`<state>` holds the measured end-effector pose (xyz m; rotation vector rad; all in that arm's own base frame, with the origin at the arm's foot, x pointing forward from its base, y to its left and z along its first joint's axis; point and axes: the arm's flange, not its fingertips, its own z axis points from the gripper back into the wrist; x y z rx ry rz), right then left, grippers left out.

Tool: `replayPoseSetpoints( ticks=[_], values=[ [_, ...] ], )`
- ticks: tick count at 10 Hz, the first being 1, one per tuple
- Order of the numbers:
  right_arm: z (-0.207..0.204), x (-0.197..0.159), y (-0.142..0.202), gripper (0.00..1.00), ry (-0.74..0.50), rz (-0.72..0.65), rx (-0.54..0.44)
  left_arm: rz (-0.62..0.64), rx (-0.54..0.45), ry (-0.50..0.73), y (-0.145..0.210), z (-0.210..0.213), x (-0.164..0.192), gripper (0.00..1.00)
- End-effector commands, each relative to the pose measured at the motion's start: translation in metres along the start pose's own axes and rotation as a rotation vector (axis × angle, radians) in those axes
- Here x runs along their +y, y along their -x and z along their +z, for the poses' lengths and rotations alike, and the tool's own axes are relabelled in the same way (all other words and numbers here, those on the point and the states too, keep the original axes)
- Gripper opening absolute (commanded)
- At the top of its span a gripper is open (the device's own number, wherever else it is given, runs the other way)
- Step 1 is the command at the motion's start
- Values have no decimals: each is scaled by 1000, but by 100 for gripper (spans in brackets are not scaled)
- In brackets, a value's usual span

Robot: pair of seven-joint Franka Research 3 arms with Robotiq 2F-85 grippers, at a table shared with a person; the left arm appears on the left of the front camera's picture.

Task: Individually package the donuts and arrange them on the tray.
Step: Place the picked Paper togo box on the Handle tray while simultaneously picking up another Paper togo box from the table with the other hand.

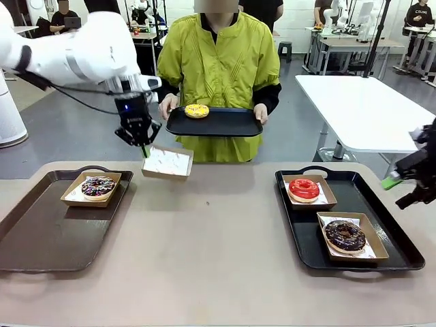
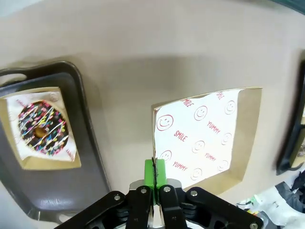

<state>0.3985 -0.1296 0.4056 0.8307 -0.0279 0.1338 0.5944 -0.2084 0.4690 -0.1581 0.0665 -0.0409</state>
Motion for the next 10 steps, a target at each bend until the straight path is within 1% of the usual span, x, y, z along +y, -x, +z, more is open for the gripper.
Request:
replayPoseSetpoints(
  ticks=[1,3,5,7,8,9,10],
  values=[
    [18,-31,7,100,-195,73,-4,-10,-34,41,12,30,-1,0],
    [30,-55,25,100,-348,127,-68,-4,-75,42,17,61,-11,0],
    [28,-71,36,100,-417,94,-143,9,-97,39,17,75,-14,0],
    [24,-76,45,100,-429,46,-226,19,-106,36,16,77,-12,0],
    [22,-73,45,100,-408,15,-264,-10,-106,34,19,76,-14,0],
    [20,-66,39,100,-384,-23,-315,-10,-106,34,19,76,-14,0],
    [27,-82,47,100,-417,43,-208,-10,-106,34,19,76,-14,0]
  ],
)
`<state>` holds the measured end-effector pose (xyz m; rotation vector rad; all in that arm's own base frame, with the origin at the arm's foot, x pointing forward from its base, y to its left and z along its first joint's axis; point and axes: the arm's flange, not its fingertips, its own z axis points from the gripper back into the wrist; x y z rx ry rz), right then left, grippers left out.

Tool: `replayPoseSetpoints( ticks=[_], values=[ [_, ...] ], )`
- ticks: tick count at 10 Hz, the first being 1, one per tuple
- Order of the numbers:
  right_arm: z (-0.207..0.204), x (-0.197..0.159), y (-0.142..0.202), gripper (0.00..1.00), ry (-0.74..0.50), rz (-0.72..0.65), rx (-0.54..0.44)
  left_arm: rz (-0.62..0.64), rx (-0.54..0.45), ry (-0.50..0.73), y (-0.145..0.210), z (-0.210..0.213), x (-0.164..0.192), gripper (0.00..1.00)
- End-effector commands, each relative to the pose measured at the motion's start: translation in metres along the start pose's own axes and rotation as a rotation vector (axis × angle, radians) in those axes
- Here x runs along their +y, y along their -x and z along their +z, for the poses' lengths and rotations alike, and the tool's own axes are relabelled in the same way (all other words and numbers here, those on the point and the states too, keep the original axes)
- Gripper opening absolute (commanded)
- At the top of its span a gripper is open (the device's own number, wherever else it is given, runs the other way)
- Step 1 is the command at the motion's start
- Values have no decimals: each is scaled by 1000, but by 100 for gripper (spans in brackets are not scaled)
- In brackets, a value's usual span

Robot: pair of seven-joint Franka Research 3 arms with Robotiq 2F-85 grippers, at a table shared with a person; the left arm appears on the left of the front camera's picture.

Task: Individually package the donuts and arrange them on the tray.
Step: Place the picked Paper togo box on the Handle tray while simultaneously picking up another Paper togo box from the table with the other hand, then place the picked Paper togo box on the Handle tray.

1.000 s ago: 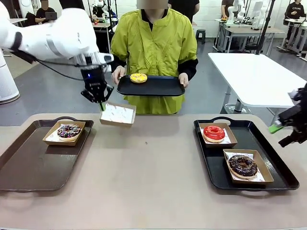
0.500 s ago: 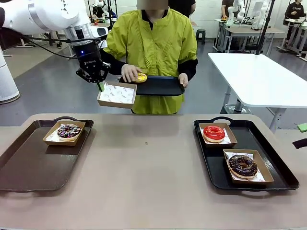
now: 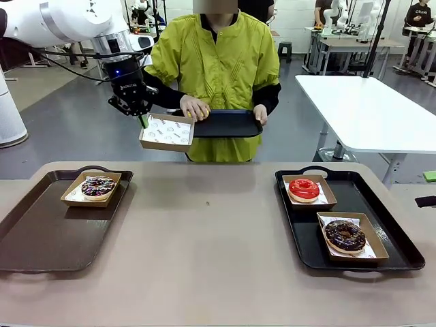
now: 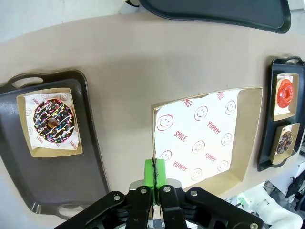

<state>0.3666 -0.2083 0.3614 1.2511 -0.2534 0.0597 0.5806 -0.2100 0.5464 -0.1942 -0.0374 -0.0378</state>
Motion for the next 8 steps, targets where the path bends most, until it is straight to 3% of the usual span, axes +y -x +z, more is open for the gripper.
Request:
replayPoseSetpoints(
  ticks=[1,8],
  values=[
    [1,-1,3,100,-11,7,44,-4,-2,0,0,1,1,0],
    [1,-1,3,100,-11,7,44,-4,-2,0,0,1,1,0]
  ],
)
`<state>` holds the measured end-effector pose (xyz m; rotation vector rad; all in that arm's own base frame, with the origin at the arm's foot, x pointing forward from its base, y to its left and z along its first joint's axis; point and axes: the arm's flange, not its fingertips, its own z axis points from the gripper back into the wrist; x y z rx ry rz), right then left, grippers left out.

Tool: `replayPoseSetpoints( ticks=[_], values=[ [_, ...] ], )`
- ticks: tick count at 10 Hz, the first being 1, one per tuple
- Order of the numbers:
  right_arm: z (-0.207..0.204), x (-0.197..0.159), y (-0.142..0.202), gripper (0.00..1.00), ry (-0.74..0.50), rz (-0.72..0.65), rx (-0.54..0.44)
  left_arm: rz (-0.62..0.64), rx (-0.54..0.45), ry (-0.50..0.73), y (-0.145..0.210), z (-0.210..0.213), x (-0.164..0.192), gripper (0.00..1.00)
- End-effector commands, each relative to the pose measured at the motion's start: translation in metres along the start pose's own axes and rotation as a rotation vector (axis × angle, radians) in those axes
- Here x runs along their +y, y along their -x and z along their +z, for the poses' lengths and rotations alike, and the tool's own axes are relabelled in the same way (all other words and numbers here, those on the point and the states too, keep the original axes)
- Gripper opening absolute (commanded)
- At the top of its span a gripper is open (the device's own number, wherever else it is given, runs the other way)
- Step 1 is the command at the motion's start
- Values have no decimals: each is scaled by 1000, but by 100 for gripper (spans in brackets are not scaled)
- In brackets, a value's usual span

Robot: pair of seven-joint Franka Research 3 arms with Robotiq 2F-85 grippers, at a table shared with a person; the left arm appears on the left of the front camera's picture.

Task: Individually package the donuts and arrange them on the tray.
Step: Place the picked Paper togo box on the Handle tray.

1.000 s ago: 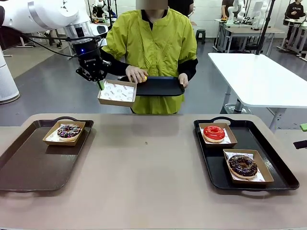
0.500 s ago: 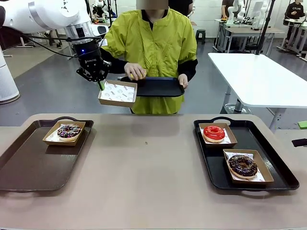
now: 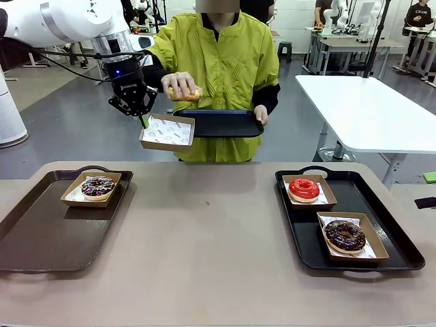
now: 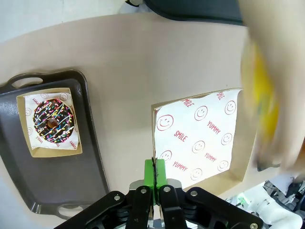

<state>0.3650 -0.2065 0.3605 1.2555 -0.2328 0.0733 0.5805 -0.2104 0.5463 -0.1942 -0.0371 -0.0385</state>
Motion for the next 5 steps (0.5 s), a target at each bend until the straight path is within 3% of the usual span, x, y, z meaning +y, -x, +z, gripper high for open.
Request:
replayPoseSetpoints(
  ticks=[1,5],
  values=[
    [3,-1,2,100,-5,8,22,-3,-2,0,0,1,1,0],
    [3,-1,2,100,-5,8,22,-3,-2,0,0,1,1,0]
  ],
)
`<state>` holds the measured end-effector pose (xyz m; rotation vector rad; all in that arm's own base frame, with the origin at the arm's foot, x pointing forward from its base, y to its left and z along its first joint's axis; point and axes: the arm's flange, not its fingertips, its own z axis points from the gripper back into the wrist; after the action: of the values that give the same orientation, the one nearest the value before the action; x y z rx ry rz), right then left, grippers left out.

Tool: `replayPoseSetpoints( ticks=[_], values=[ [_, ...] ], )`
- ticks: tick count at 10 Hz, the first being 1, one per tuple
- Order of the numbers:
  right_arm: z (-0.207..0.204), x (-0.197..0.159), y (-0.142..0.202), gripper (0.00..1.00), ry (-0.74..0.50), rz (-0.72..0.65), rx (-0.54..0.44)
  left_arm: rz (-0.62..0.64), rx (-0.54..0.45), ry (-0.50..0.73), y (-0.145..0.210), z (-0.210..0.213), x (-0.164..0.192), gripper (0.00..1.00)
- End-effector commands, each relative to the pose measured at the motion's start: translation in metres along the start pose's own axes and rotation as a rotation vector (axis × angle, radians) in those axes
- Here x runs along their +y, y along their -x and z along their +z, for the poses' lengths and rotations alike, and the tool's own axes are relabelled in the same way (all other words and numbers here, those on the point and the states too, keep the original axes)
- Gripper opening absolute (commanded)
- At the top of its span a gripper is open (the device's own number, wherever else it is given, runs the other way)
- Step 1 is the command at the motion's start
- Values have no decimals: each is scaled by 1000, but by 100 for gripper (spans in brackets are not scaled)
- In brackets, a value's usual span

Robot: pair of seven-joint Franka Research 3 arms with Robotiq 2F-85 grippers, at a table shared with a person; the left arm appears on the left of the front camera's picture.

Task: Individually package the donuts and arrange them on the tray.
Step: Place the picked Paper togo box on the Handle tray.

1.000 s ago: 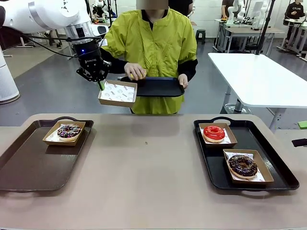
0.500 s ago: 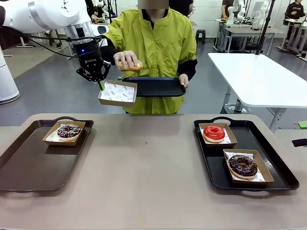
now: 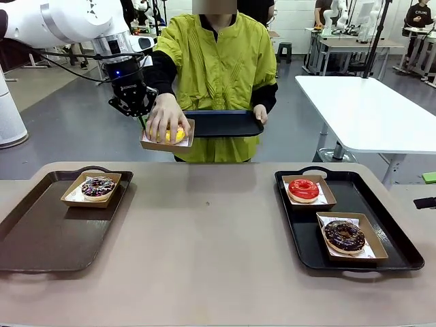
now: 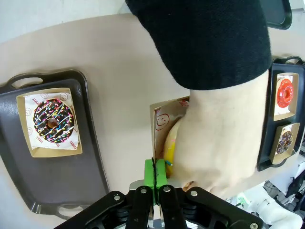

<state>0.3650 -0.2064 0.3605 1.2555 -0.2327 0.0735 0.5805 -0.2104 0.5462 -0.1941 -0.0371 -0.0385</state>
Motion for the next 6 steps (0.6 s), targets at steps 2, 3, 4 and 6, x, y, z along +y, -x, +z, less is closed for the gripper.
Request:
replayPoseSetpoints(
  ticks=[2,3,4,6],
  values=[
    [3,-1,2,100,-5,8,21,-3,-2,0,0,1,1,0],
    [3,-1,2,100,-5,8,21,-3,-2,0,0,1,1,0],
    [3,-1,2,100,-5,8,21,-3,-2,0,0,1,1,0],
    [3,-1,2,100,-5,8,21,-3,-2,0,0,1,1,0]
  ],
)
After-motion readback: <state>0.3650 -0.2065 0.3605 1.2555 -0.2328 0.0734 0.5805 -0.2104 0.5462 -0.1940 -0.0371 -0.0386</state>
